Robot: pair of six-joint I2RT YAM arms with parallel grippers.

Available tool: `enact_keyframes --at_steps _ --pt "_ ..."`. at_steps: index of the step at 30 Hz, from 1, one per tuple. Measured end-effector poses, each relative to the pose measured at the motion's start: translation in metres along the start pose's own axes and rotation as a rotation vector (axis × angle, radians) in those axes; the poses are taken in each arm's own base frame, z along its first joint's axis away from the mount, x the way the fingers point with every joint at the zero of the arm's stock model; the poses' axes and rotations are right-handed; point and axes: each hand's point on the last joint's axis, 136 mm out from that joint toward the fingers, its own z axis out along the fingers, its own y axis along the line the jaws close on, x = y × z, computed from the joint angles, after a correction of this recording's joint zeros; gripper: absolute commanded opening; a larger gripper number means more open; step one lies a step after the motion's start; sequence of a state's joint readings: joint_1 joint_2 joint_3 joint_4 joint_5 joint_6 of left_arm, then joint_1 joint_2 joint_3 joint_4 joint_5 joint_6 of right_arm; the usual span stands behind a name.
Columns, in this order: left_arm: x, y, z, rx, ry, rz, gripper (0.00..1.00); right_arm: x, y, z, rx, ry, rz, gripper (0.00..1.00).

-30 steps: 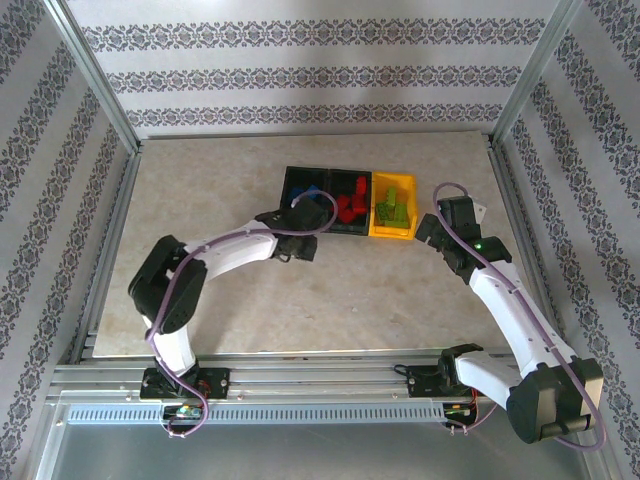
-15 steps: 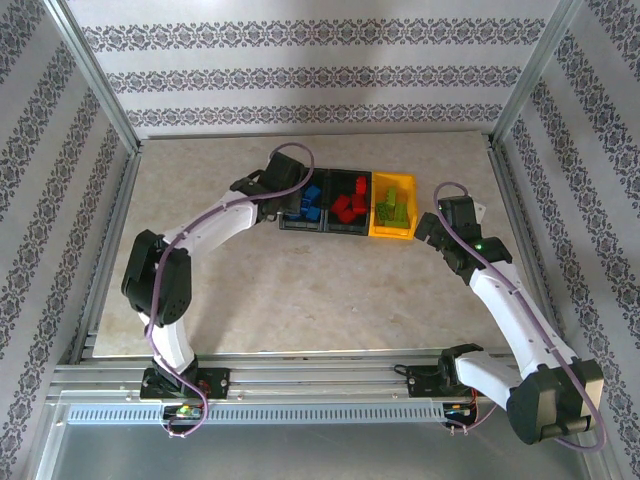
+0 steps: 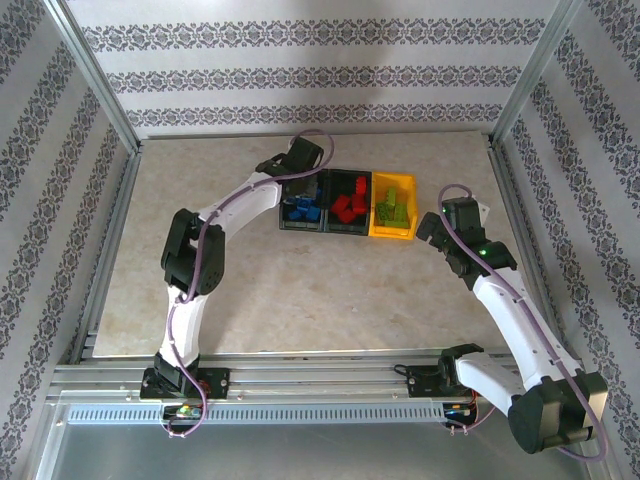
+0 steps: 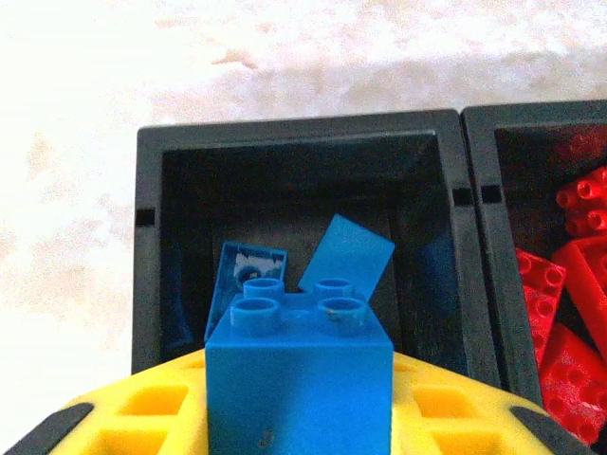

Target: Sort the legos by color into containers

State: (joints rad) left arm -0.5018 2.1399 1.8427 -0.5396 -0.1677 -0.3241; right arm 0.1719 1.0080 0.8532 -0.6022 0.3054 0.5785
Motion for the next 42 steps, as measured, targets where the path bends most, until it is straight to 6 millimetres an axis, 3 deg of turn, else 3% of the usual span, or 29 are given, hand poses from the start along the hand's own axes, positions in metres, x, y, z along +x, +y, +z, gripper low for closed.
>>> enact_keyframes --at_steps 8,11,27,31,38,42 --pt "-0.003 -0.002 0.024 -0.035 0.025 0.022 0.37 0.0 0.0 0.0 0.0 0.0 0.0 0.98" --pt "0.002 -0.001 0.029 -0.044 0.041 0.029 0.42 0.0 0.0 0.0 0.0 0.0 0.0 0.98" --pt "-0.001 0.003 0.024 -0.069 0.035 0.032 0.52 0.0 0.0 0.0 0.0 0.0 0.0 0.98" --pt "-0.003 0.009 0.0 -0.064 0.019 0.028 0.56 0.0 0.0 -0.001 -0.002 -0.003 0.001 0.98" --pt "-0.023 0.023 -0.073 -0.035 -0.106 -0.008 0.65 -0.003 -0.005 -0.008 -0.012 -0.032 0.018 0.98" --pt "-0.017 0.04 -0.104 -0.047 -0.159 -0.034 0.69 -0.003 -0.009 -0.01 -0.011 -0.044 0.029 0.98"
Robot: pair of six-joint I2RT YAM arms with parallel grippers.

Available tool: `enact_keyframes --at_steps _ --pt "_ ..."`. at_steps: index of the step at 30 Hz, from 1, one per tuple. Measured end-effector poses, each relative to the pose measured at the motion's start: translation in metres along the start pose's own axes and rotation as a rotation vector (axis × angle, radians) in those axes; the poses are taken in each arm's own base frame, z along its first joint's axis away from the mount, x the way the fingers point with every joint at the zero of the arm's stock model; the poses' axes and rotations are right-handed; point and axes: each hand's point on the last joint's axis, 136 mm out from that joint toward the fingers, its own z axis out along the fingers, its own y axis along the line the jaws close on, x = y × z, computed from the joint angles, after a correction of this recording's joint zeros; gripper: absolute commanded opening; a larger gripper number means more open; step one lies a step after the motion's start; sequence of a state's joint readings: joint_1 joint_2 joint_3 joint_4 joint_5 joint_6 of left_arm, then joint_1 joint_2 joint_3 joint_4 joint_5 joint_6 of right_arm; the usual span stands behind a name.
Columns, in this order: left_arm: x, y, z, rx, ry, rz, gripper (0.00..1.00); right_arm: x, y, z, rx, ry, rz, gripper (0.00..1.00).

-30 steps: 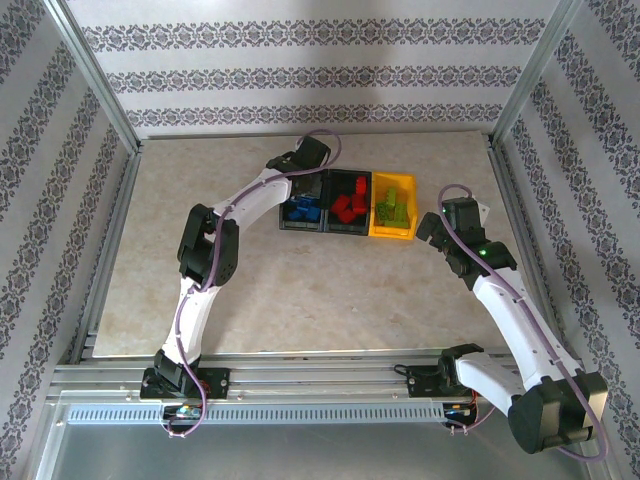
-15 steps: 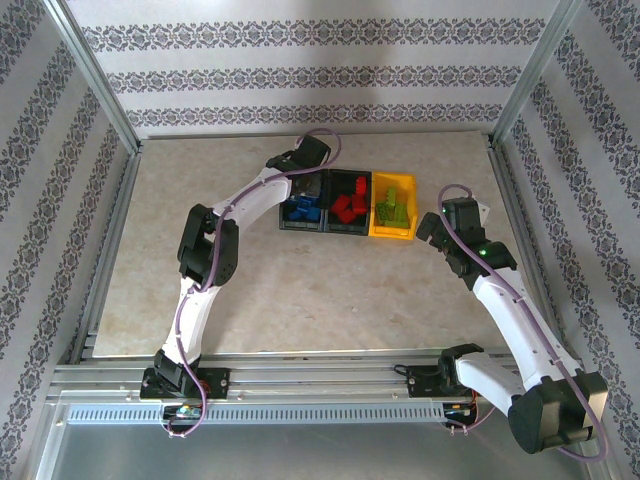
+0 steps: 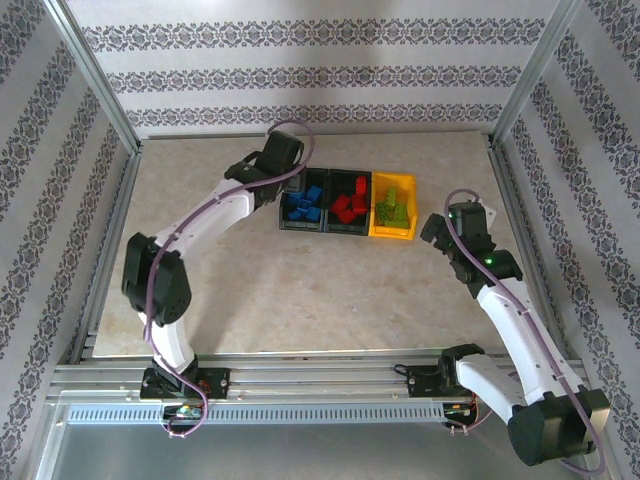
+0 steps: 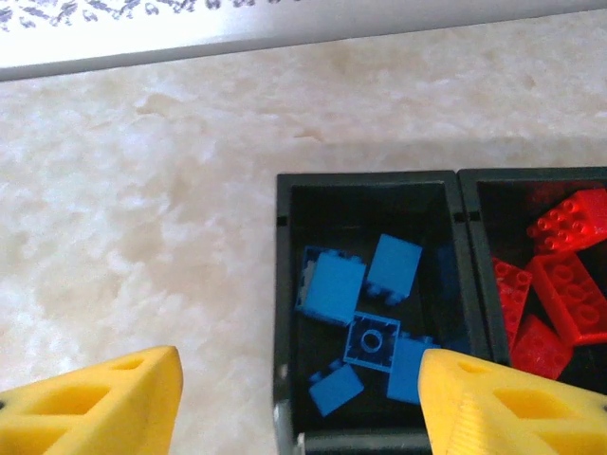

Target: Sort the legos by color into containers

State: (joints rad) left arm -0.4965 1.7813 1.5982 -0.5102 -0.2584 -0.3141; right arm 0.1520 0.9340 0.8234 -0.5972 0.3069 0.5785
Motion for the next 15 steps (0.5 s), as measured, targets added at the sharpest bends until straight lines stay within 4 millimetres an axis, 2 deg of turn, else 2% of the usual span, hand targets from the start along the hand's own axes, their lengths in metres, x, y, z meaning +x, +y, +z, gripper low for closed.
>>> enact_keyframes --at_steps 3,5,7,15 --pt "0.009 0.02 -0.013 -0.026 -0.013 -0.021 0.75 0.0 -0.002 -0.002 -0.001 -0.007 0.006 0.98" --pt "0.017 0.034 -0.019 -0.049 -0.013 -0.036 0.85 0.0 -0.003 -0.003 -0.003 -0.012 0.009 0.98" --pt "0.025 0.052 -0.026 -0.077 -0.02 -0.064 0.98 0.0 -0.003 -0.004 -0.006 -0.016 0.012 0.98" --pt "0.052 0.121 -0.071 -0.178 -0.108 -0.181 1.0 0.0 -0.011 -0.001 0.011 -0.021 0.029 0.98"
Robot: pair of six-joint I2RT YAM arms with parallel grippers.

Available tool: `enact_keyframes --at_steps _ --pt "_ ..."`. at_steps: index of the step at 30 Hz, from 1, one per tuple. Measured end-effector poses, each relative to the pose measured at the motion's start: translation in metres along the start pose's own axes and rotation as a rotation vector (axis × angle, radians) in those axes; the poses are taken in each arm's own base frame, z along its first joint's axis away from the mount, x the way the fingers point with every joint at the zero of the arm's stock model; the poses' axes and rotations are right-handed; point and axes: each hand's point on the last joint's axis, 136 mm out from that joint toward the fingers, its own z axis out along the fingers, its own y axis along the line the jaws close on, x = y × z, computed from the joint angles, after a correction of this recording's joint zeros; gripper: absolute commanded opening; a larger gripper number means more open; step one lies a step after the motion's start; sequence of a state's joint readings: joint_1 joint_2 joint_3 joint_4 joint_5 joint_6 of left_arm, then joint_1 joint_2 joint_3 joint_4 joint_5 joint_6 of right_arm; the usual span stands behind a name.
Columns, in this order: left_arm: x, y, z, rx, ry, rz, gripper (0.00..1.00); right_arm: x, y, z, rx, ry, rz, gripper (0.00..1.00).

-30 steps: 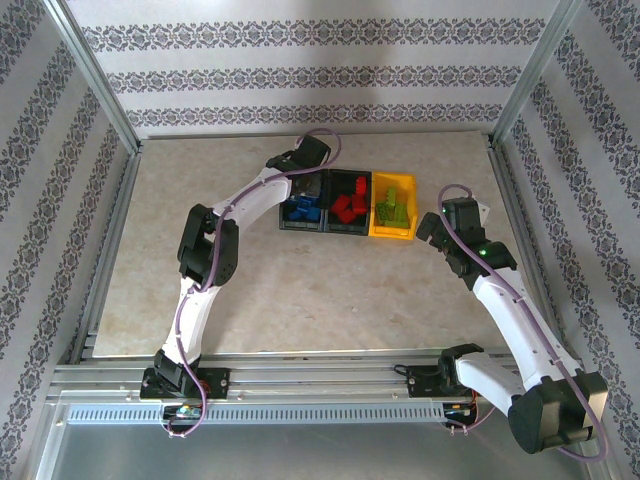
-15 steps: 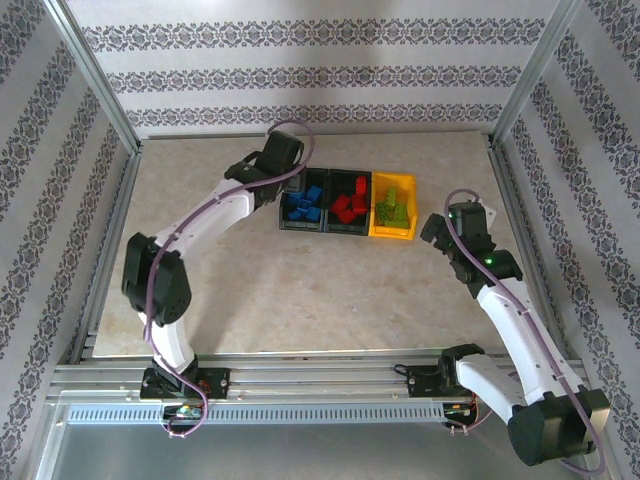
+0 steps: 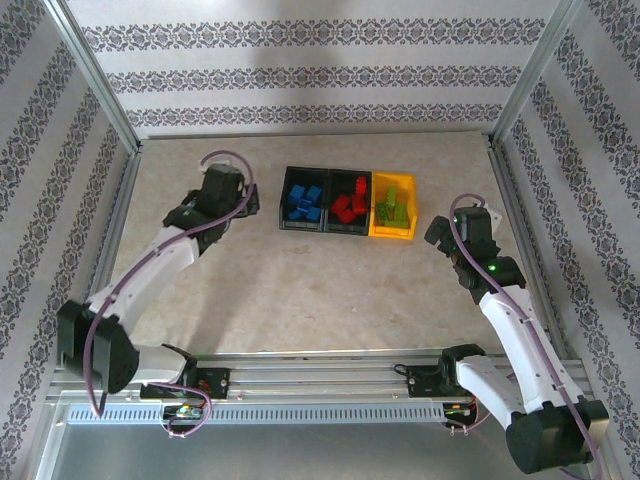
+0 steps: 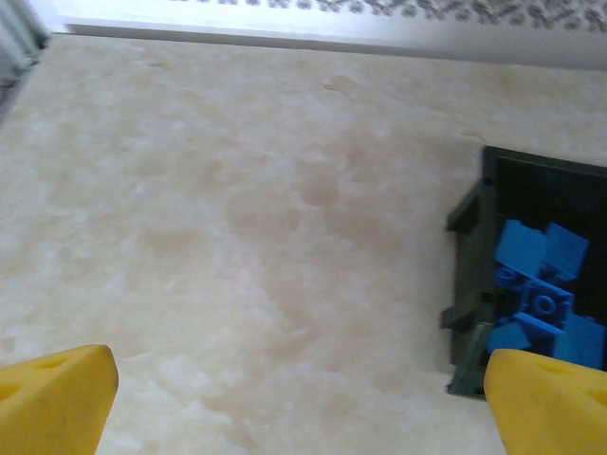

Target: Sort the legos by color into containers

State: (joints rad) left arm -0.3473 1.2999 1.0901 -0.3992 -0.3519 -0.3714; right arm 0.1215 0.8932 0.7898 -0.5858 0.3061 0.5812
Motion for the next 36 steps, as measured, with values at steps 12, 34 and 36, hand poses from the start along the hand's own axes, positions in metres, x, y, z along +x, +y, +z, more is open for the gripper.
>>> enact_keyframes --at_steps 12,34,36 --pt "0.043 0.104 -0.024 -0.184 -0.066 -0.153 1.0 0.001 -0.002 0.009 0.004 -0.009 0.014 0.98" --pt "0.071 0.135 0.039 -0.181 -0.191 -0.125 1.0 0.003 -0.004 0.043 -0.057 -0.292 -0.145 0.98" --pt "0.071 0.132 0.045 -0.166 -0.201 -0.096 1.0 0.0 -0.002 0.045 -0.061 -0.311 -0.175 0.98"
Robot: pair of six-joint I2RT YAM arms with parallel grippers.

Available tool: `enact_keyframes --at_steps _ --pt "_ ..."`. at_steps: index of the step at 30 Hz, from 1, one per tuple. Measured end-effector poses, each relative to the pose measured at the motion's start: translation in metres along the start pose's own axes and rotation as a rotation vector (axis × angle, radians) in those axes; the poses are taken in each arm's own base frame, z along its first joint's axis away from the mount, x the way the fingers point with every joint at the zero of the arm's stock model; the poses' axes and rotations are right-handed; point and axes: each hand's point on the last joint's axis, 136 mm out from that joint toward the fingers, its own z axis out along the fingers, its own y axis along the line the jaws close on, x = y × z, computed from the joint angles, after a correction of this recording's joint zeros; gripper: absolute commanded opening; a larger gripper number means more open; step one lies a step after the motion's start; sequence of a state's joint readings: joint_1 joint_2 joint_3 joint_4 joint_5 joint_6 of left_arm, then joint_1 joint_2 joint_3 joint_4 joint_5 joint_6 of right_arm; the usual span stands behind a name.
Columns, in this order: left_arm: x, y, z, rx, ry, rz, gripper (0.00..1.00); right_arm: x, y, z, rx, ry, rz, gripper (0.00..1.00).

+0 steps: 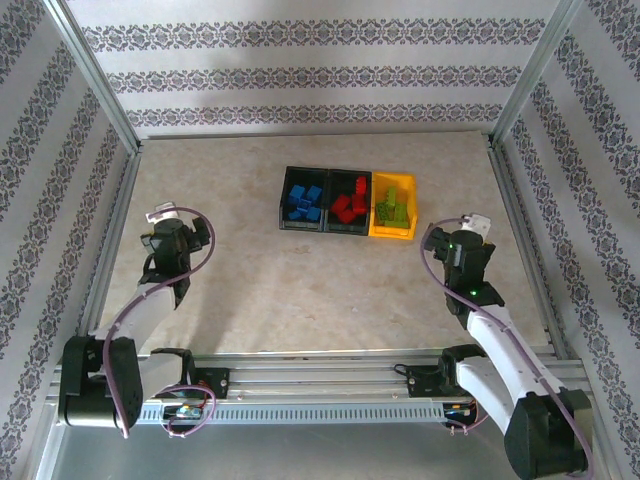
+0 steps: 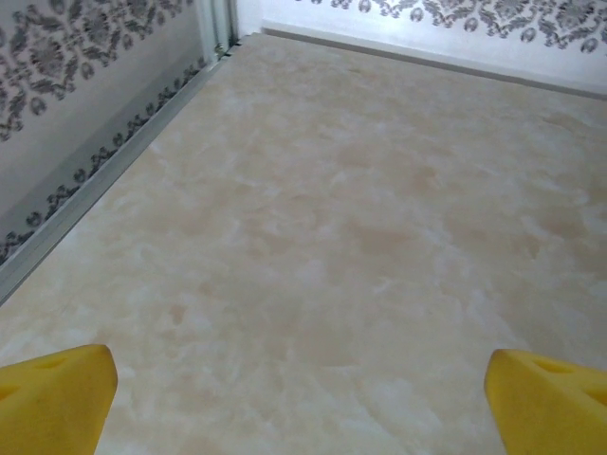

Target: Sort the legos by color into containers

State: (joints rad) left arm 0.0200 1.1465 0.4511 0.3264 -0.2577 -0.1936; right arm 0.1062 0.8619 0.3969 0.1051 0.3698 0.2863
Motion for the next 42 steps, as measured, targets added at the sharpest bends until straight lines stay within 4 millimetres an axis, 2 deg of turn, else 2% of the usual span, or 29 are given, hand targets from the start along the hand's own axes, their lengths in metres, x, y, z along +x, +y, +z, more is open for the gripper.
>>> enact_keyframes --at_steps 7,12,18,28,32,42 --pt "0.004 -0.018 0.019 0.081 -0.044 0.081 1.0 -0.008 0.005 0.017 0.0 -0.05 -0.082 0.98" --pt "-0.006 -0.029 0.022 0.132 -0.102 0.113 0.99 -0.007 0.008 0.027 -0.002 -0.058 -0.116 0.98" --pt "-0.012 -0.036 0.022 0.161 -0.135 0.152 0.99 -0.009 0.011 0.033 -0.009 -0.073 -0.127 0.98" --pt "-0.013 -0.034 0.022 0.158 -0.141 0.184 1.0 -0.011 0.011 0.036 -0.013 -0.087 -0.119 0.98" --pt "-0.017 -0.036 0.016 0.174 -0.161 0.179 1.0 -0.007 0.01 0.037 -0.013 -0.083 -0.12 0.98" --pt "-0.01 -0.045 0.011 0.24 -0.151 0.172 1.0 0.002 0.011 0.039 -0.019 -0.06 -0.12 0.98"
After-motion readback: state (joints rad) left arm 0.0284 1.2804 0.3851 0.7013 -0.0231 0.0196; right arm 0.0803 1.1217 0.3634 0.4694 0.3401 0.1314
